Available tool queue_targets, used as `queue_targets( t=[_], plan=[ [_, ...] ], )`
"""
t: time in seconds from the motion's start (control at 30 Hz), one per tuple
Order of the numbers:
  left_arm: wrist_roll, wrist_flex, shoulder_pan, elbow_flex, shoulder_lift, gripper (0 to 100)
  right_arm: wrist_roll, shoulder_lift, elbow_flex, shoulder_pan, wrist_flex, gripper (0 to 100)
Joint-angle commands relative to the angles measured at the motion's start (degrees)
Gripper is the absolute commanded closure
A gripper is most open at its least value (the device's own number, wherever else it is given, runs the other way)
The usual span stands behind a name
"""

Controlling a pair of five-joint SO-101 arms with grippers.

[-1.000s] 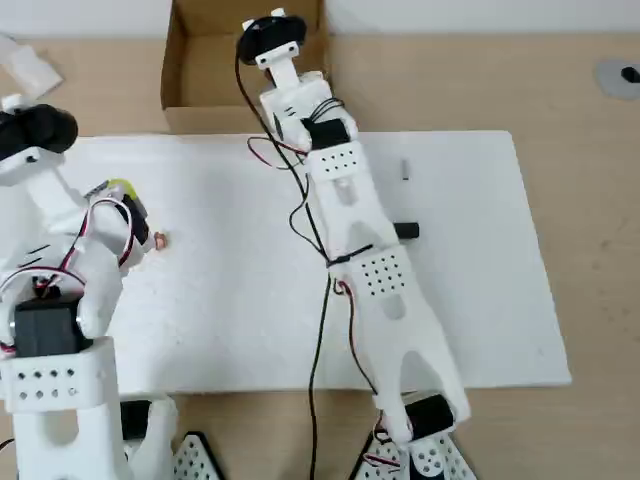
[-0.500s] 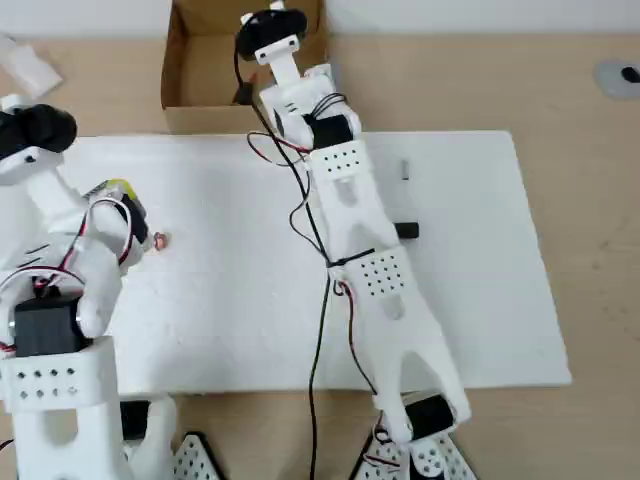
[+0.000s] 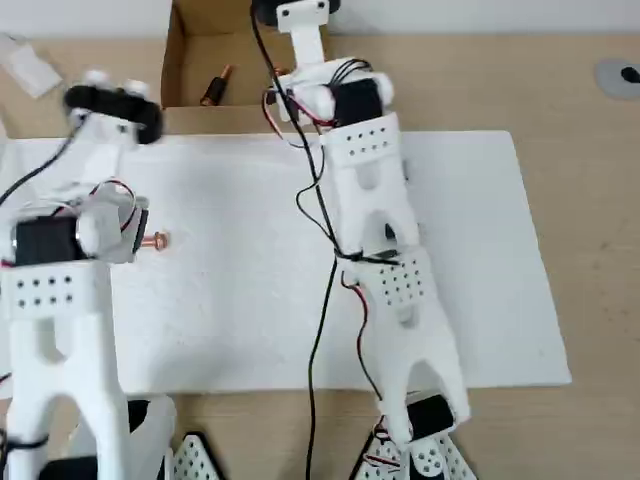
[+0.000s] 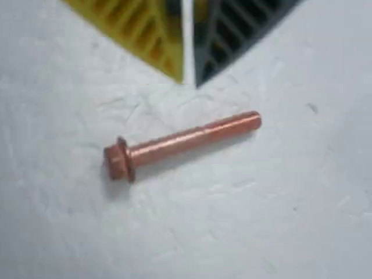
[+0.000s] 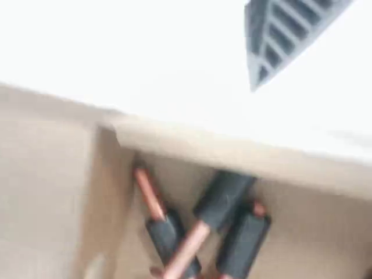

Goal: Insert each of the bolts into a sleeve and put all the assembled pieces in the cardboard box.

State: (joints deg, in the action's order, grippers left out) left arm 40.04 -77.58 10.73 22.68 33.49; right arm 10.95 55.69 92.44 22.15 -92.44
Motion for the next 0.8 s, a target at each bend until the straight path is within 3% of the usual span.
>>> queue_targets(
  t=[0.0,0.07,0.17,0.4,0.77],
  plan=[
    [25.1,-4.5,0.7,-3.3,-2.6,99,0.6,-9.8,3.0,0.0,-6.2,60.3],
    [33.3,-5.6,1.1,-1.8,-4.4,99,0.6,-12.3,3.0,-0.7,-9.3,60.3],
    [37.6,-5.0,1.3,-0.5,-8.0,99,0.6,-15.2,3.0,-3.0,-10.0,60.3],
    [40.4,4.3,6.2,-0.9,-18.2,99,0.4,-17.6,2.9,-9.0,-10.0,60.4],
    [44.6,8.8,6.9,-0.9,-29.1,93,0.4,-17.3,2.9,-11.1,-10.0,60.4]
  ],
)
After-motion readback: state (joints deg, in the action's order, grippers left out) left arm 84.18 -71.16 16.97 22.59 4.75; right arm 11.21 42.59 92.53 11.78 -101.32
